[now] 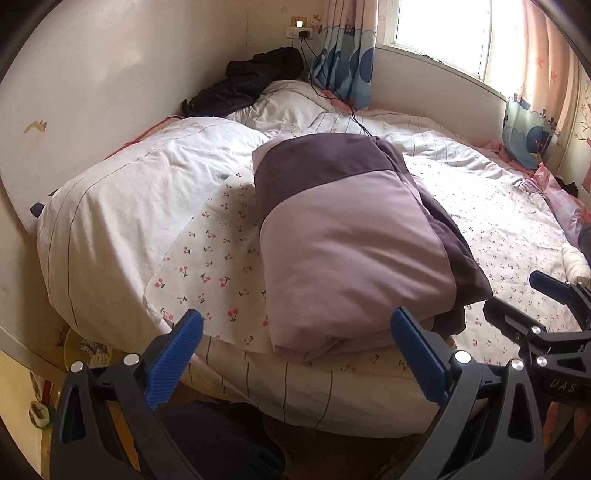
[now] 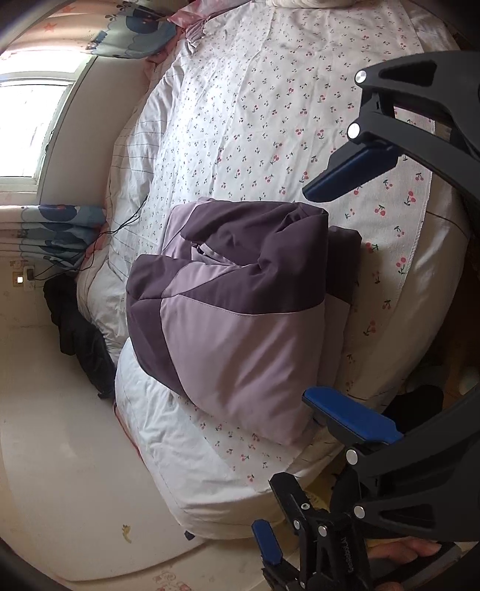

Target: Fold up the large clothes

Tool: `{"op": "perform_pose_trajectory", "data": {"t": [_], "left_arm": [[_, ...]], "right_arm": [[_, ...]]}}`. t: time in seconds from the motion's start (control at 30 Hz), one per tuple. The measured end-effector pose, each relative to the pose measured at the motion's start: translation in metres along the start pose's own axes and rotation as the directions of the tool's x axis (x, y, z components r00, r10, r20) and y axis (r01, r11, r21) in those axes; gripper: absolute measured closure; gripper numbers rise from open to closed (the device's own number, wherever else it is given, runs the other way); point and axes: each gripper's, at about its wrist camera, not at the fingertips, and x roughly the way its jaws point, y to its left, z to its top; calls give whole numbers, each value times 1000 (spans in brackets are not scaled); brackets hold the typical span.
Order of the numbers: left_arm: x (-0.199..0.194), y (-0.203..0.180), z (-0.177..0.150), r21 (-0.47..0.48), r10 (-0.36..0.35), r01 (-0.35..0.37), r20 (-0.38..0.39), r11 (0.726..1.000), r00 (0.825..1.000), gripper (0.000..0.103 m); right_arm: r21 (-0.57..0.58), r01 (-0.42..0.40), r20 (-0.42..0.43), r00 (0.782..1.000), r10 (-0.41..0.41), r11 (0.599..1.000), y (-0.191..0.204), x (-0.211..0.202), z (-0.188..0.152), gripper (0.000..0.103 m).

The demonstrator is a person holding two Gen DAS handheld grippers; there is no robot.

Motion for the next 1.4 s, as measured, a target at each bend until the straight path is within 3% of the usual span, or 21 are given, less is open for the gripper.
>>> {"op": "perform_pose_trajectory", "data": {"t": [0.6, 0.8, 1.4], "left_arm": [[-2, -3, -5, 15, 6, -6, 2, 1000, 1000, 6], [2, -11, -8, 76, 55, -53, -23, 996, 998, 6], [-1, -5, -7, 46, 48, -47, -18, 998, 999, 6]], "right_arm": [[-3, 7, -8, 1000, -7, 1000, 1, -1, -5, 6], [-2, 7, -9, 1000, -7, 1000, 1, -1, -5, 6], [-5, 5, -19, 1000, -5, 1000, 3, 2, -10, 6]]}}
